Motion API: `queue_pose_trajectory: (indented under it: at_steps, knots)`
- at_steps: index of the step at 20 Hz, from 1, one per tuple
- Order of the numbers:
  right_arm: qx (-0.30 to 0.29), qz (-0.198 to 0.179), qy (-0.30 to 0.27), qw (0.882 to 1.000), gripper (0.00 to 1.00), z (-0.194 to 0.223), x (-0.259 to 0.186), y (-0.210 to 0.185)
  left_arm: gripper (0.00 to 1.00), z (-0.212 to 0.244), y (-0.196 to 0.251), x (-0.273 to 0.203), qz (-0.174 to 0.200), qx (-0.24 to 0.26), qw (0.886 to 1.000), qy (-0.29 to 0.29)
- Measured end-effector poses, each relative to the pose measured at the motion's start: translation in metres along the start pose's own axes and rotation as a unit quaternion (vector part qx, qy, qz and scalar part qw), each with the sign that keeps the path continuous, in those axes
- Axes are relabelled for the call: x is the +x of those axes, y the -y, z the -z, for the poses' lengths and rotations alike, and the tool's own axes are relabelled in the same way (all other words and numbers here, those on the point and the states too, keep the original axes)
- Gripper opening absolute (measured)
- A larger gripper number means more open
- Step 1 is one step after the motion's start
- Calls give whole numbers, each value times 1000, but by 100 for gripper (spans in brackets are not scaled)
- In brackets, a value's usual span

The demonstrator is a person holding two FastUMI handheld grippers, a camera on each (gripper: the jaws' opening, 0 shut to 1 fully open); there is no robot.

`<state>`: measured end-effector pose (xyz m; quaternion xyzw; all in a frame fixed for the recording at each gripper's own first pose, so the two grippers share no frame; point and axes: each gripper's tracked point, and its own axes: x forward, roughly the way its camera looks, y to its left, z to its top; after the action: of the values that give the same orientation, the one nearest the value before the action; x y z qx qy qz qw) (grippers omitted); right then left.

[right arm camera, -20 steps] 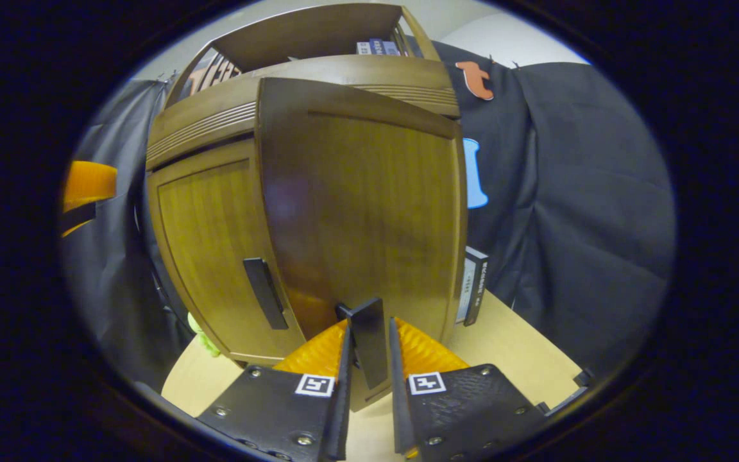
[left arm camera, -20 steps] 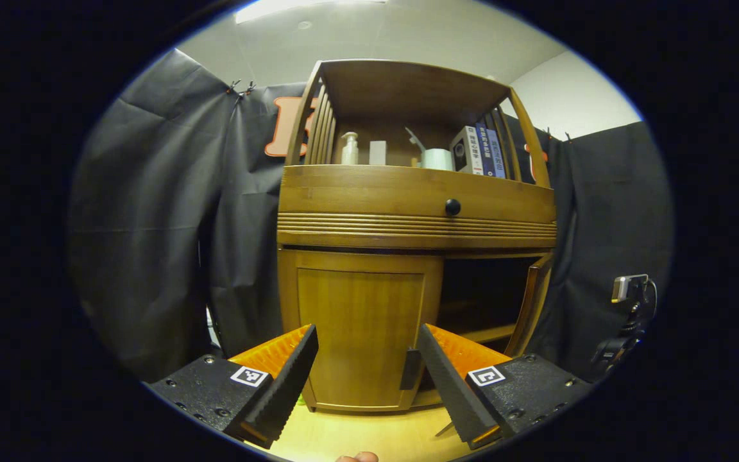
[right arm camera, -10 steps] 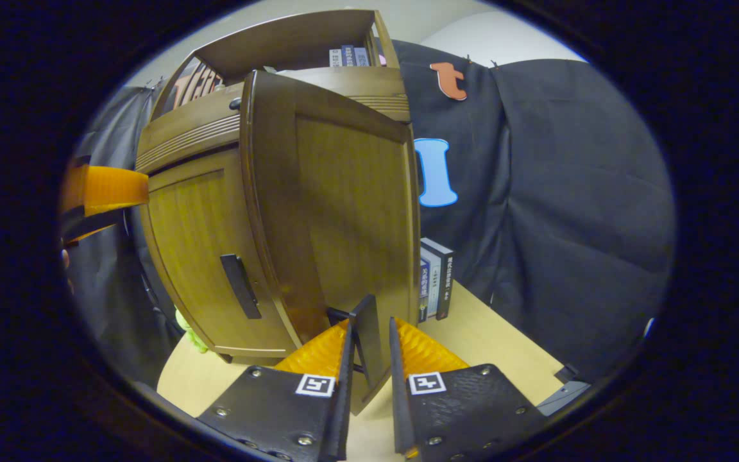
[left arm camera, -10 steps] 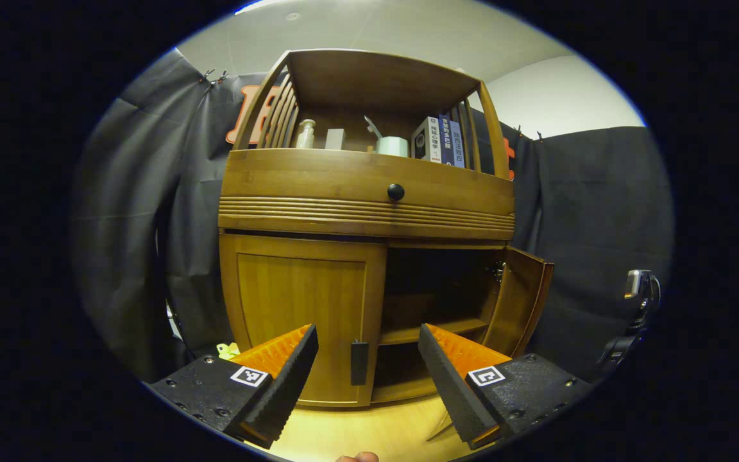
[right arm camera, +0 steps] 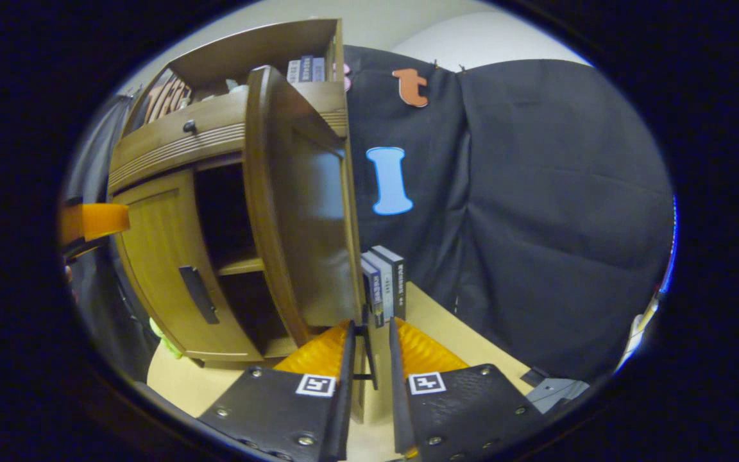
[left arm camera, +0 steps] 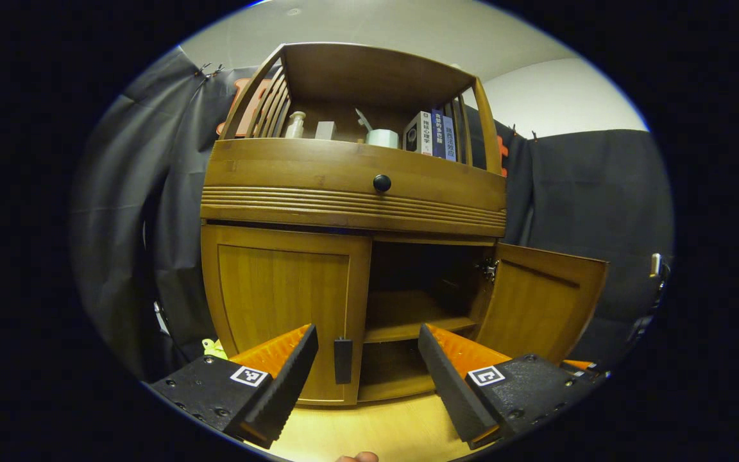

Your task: Open the right door of the double-door shoe cabinet with the right hand, and open the left door with the left hand.

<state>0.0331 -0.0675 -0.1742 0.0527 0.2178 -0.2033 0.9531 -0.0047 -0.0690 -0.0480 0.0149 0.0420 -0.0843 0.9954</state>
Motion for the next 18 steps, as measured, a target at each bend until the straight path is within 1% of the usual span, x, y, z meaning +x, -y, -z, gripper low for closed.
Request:
queue_pose_trajectory:
  at_steps: [1, 2, 5, 6, 7, 9, 12, 14, 17, 18]
  knots:
    - [-7, 15, 5, 1000, 22, -4, -4, 12, 97, 1, 0, 1, 0, -1, 1000, -1]
    - [-8, 15, 7, 1000, 18, -5, -1, 20, 95, 2, -1, 2, 0, -3, 1000, -1]
    - [-4, 18, 13, 1000, 19, -8, -1, 30, 97, 8, -3, 7, -3, -2, 1000, -7]
    - [-12, 26, 20, 999, 18, -11, 0, 35, 98, 10, -4, 9, -6, 0, 1000, -10]
    - [-22, 34, 28, 999, 18, -16, -1, 40, 95, 12, -6, 10, -8, 0, 1000, -12]
    - [-38, 46, 39, 997, 18, -23, -1, 52, 95, 15, -8, 15, -10, 2, 1000, -13]
    - [-38, 64, 50, 996, 18, -32, -8, 69, 95, 18, -14, 23, -15, 6, 1000, -13]
    - [-26, 58, 61, 996, 18, -41, -12, 70, 95, 23, -19, 31, -22, 12, 1000, -16]
    - [-21, 62, 77, 995, 18, -53, -20, 74, 95, 35, -26, 46, -31, 21, 999, -29]
    - [-20, 62, 85, 994, 18, -59, -25, 75, 98, 40, -27, 52, -32, 23, 999, -36]
